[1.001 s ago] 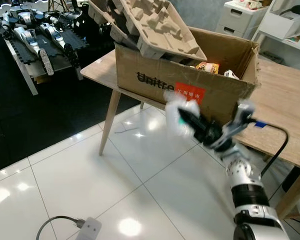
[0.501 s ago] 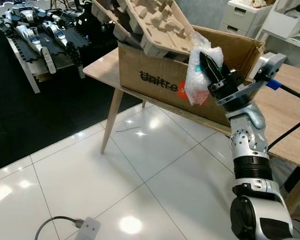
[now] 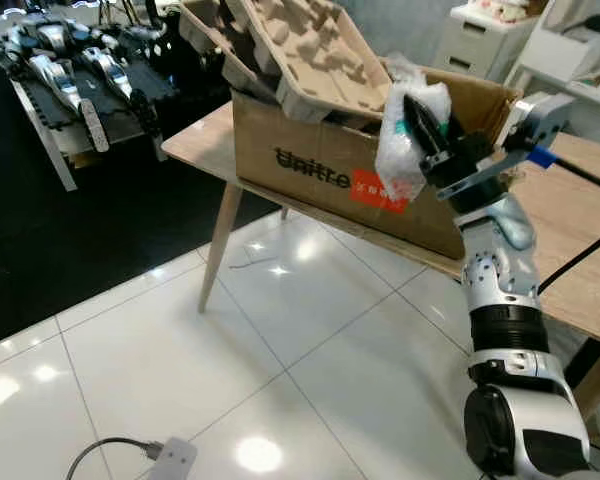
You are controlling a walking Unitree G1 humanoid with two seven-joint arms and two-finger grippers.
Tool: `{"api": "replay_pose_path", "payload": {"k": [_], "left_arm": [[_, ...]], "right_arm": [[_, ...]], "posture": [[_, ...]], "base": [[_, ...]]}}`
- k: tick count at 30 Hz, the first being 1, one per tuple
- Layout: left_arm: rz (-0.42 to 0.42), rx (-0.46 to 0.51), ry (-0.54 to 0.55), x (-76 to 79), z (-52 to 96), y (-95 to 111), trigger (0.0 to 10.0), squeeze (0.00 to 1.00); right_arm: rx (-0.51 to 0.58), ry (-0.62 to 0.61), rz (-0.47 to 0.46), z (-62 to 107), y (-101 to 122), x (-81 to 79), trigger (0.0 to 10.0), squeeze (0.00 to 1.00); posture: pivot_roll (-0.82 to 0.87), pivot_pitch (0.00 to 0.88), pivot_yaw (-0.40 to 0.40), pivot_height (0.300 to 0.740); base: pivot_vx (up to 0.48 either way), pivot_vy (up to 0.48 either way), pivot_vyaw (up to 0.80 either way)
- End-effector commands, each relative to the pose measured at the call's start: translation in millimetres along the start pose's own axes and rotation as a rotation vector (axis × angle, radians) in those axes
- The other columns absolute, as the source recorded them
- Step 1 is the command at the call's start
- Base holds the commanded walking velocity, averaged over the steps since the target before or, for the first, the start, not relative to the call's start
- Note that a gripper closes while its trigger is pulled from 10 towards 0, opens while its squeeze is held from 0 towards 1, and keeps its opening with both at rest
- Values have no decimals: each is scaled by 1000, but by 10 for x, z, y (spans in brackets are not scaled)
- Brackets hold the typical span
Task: Picking trash to rubbish bin
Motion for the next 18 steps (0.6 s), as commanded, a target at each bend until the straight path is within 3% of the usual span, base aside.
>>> {"api": "replay_pose_path", "payload": {"k": [1, 2, 5, 8, 12, 18], "left_arm": [[-8, -53, -29, 88, 15, -158, 10000, 0], [-8, -53, -29, 88, 15, -158, 10000, 0], [-9, -56, -40, 118, 15, -168, 10000, 0], [-9, -58, -43, 139, 15, -175, 10000, 0], [-5, -61, -48, 164, 16, -186, 10000, 0], [2, -61, -52, 180, 17, -193, 10000, 0]], "right_arm": [[45, 25, -5, -69, 152, -26, 10000, 0], [45, 25, -5, -69, 152, -26, 10000, 0], [148, 83, -47, -146, 442, -119, 10000, 0], [239, 119, -116, -192, 711, -159, 10000, 0], [312, 138, -130, -208, 961, -161, 10000, 0], [334, 112, -90, -195, 1109, -85, 10000, 0]], "posture": [[51, 86, -40, 740], [51, 86, -40, 740], [50, 88, -40, 740], [48, 90, -42, 740], [46, 91, -44, 740], [43, 91, -43, 740]], "base": [[330, 0, 0], [330, 0, 0], [331, 0, 0], [330, 0, -800], [332, 0, -800], [321, 0, -800]]}}
Point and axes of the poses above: a point about 5 cm out from each wrist's last joint towards the gripper, its own z axis pointing back from the gripper into the wrist, its own y axis along the axis of the wrist's last joint, x = y × z, the point moved 5 cm from there along -z, pointing out of the wrist towards the gripper, and after that the axes turned 2 degrees about z, right-handed, at the moved point
